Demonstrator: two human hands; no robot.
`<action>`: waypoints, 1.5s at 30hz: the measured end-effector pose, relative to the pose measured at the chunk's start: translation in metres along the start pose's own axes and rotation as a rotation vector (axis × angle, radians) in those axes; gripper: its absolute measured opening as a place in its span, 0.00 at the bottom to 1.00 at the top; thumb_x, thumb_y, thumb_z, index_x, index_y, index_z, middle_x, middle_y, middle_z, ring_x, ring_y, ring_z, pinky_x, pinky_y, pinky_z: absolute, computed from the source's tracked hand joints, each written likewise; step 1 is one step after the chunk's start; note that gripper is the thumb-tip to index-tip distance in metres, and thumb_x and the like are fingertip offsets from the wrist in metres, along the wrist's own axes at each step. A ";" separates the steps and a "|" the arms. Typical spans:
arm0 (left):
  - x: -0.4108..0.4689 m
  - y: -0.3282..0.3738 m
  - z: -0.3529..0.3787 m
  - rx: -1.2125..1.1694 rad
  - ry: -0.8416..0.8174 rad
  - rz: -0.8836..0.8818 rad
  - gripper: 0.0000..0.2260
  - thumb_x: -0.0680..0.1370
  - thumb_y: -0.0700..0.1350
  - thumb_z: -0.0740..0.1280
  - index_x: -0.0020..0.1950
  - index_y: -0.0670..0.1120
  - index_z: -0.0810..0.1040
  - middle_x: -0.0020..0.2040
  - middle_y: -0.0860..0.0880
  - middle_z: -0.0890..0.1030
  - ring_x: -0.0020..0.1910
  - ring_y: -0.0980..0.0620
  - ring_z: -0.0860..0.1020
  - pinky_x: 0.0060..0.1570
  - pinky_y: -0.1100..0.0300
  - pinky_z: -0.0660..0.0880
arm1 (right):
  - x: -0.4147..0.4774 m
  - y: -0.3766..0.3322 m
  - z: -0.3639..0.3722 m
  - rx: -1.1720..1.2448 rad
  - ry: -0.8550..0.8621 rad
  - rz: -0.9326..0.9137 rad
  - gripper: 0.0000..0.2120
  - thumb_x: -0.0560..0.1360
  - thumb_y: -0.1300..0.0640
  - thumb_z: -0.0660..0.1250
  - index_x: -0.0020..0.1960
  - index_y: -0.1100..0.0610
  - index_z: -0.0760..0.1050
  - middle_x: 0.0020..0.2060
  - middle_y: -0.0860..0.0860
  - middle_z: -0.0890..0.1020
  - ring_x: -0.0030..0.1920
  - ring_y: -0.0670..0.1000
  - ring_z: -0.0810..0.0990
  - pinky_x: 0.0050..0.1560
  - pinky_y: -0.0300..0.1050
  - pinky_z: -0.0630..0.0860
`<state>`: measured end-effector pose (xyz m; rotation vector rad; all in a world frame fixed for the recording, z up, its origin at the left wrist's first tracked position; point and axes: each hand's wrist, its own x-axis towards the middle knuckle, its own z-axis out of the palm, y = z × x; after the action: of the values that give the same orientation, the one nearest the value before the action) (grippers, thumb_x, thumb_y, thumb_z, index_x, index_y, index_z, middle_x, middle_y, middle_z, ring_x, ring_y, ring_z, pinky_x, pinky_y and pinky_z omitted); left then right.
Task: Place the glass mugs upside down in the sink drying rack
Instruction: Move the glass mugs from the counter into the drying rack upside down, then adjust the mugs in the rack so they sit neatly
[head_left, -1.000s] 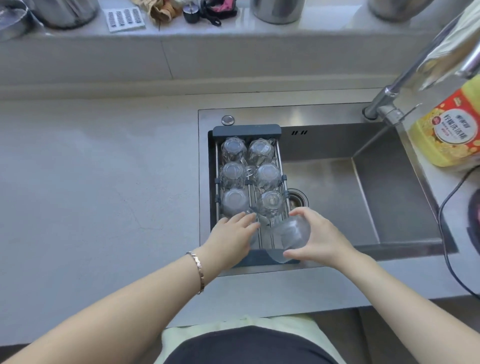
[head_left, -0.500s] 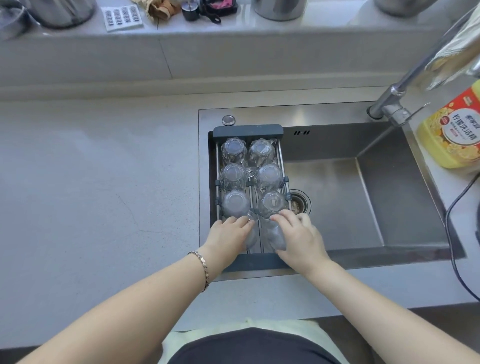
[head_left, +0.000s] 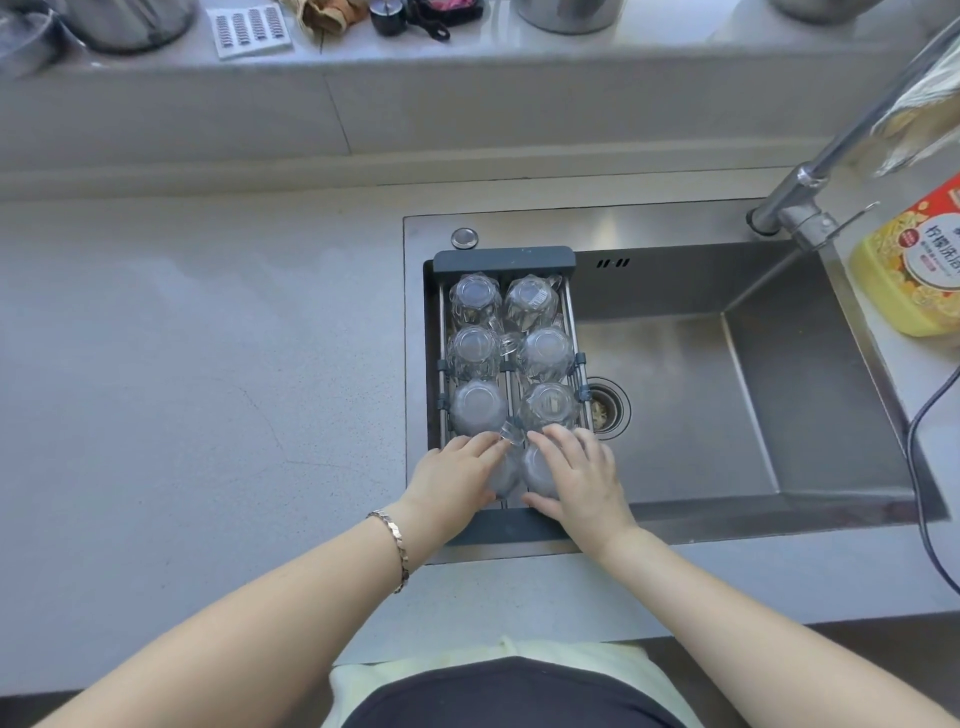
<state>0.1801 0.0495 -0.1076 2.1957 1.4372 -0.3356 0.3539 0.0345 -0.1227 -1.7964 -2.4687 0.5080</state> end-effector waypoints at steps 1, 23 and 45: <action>-0.001 0.000 0.001 -0.023 0.003 -0.007 0.28 0.79 0.46 0.63 0.76 0.49 0.54 0.76 0.51 0.59 0.72 0.48 0.63 0.64 0.51 0.71 | 0.001 -0.001 0.001 -0.025 -0.006 0.014 0.41 0.50 0.43 0.80 0.58 0.54 0.71 0.51 0.53 0.82 0.51 0.54 0.68 0.44 0.50 0.79; 0.079 -0.044 -0.102 -0.386 0.285 -0.326 0.18 0.76 0.41 0.63 0.66 0.45 0.68 0.66 0.47 0.70 0.58 0.44 0.75 0.54 0.49 0.77 | 0.156 0.036 -0.088 0.411 -0.065 0.339 0.20 0.74 0.56 0.65 0.65 0.57 0.69 0.59 0.57 0.75 0.56 0.54 0.75 0.55 0.47 0.71; 0.164 -0.078 -0.117 -0.095 0.124 -0.193 0.23 0.69 0.48 0.73 0.59 0.43 0.70 0.61 0.46 0.73 0.51 0.42 0.74 0.45 0.53 0.74 | 0.204 0.056 -0.051 0.323 -0.191 0.403 0.35 0.65 0.47 0.73 0.68 0.48 0.64 0.56 0.57 0.76 0.57 0.58 0.76 0.53 0.46 0.73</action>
<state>0.1698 0.2650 -0.1041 2.0383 1.7019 -0.1944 0.3504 0.2518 -0.1216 -2.1830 -1.9633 1.0766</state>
